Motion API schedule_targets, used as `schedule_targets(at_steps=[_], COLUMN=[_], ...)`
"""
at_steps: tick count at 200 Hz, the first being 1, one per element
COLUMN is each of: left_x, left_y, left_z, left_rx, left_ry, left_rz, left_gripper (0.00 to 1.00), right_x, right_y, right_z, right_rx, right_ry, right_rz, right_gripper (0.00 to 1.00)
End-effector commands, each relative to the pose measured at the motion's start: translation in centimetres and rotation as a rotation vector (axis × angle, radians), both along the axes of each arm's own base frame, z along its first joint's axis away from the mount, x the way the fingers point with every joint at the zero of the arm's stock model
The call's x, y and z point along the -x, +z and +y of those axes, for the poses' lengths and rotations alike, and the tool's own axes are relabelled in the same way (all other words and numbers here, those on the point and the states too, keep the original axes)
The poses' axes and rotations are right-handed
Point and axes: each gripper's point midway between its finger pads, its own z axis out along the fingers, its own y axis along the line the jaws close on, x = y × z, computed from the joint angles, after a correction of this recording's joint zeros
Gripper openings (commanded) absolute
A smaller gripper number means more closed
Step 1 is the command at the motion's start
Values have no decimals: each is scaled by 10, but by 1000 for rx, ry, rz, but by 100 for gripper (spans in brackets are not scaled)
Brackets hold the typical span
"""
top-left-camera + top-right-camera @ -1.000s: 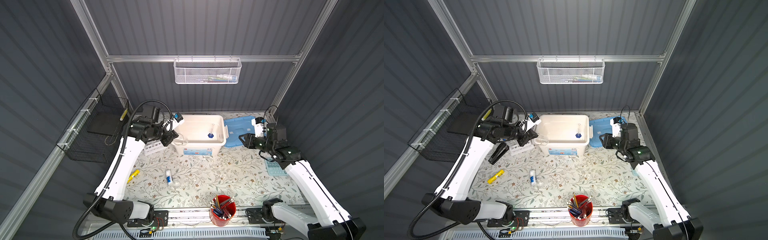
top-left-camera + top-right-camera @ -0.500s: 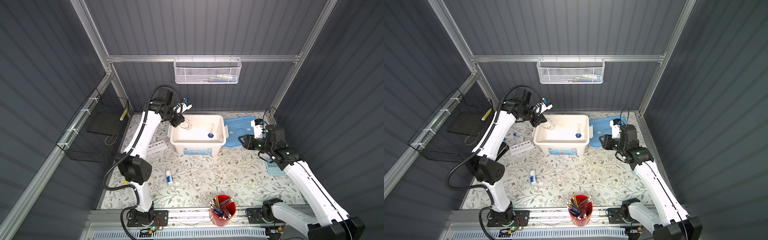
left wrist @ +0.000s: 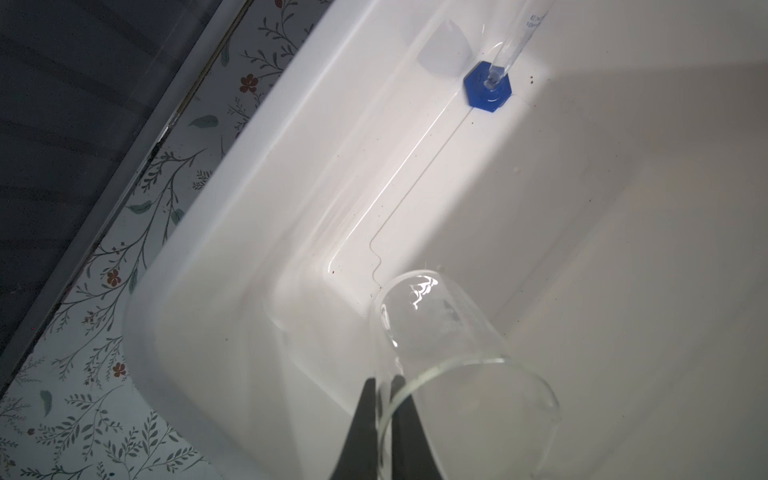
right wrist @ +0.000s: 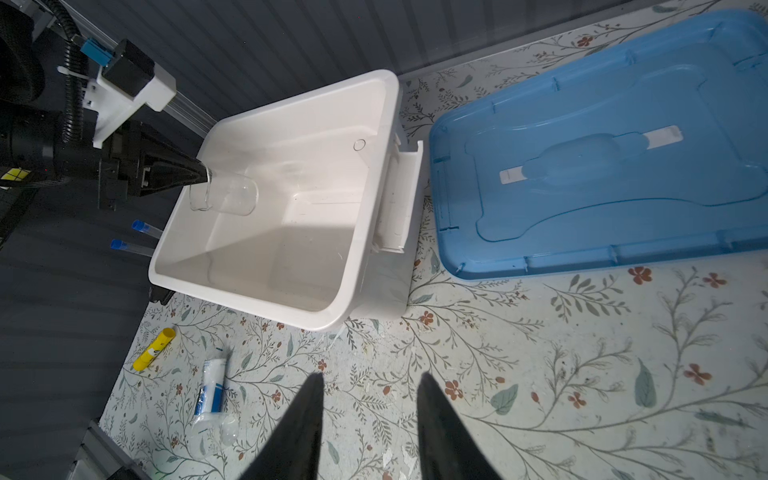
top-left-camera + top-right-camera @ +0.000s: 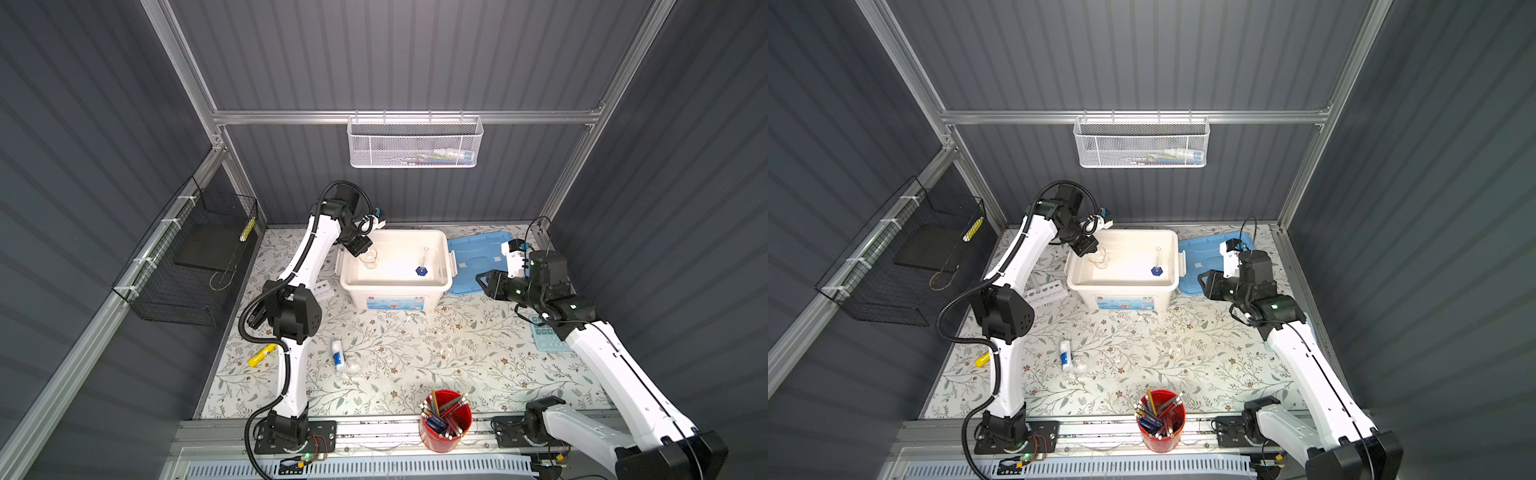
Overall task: Organize the chemistry lab equipment
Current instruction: 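Lower the beaker into the tub beside the cylinder with the left gripper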
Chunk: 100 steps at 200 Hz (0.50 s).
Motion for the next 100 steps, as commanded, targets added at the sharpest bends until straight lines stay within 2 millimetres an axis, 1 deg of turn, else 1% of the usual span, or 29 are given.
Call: schedule_targets(at_steps=[1, 51, 84, 100], left_x=[9, 5, 2, 0], left_y=[-12, -41, -50, -55], left_z=[-6, -17, -20, -20], left_rx=[-10, -9, 1, -5], left_ry=[-35, -51, -59, -60], left_rz=[50, 104, 108, 101], left_gripper=[0, 0, 0, 0], right_x=[-3, -2, 2, 2], right_y=[0, -6, -7, -10], right_z=[-1, -7, -11, -11], right_rx=[3, 44, 55, 56], right_ry=[-2, -19, -37, -38], right_rz=[0, 23, 18, 30], right_gripper=[39, 39, 39, 39])
